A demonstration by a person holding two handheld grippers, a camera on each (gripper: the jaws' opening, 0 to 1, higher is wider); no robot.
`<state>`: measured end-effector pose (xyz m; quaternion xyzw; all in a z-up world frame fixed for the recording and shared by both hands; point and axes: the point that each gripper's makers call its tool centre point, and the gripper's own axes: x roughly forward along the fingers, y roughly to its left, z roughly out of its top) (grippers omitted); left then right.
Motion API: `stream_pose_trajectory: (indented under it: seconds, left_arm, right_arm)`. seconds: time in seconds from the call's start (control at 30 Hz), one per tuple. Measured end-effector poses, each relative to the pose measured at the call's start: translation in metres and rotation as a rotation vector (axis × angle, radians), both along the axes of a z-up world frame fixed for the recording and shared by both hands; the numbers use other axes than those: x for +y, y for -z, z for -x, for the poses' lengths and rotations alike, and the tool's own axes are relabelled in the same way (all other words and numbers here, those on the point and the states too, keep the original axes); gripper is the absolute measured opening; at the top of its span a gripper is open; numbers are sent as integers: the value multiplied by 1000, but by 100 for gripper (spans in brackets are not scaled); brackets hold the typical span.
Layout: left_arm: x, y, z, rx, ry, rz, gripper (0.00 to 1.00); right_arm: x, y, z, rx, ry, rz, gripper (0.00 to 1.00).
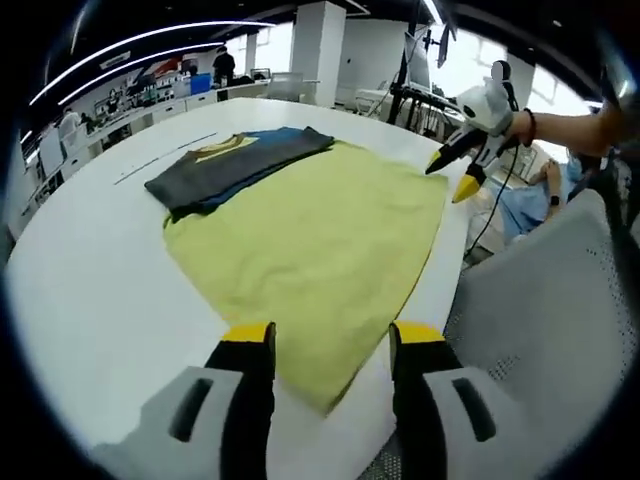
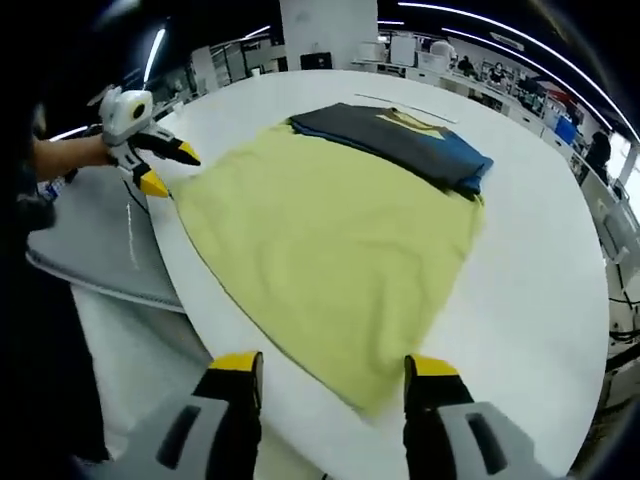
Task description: Fold the garment on the visible template until the final outline fits inside the template.
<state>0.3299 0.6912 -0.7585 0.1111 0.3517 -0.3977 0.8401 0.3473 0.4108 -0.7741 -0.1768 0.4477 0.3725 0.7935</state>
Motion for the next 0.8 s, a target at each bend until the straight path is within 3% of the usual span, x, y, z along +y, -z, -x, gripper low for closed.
stream_pose_trajectory:
  seconds: [0.3, 0.43, 0.6, 0.8]
  left_arm:
    - [5, 16, 10, 39, 35, -70, 34]
    - [4, 14, 9, 21, 36, -64, 35]
    - [6, 16, 8, -33, 95, -145, 31]
    - [9, 16, 3, -26, 55, -132, 26]
  right_arm:
    - [-5, 4, -2, -13, -44, 56, 48]
    - [-6, 4, -3, -27, -55, 77, 45]
    - [-7, 4, -6, -30, -41, 73, 42]
    - [-8, 3, -8, -28, -31, 77, 39]
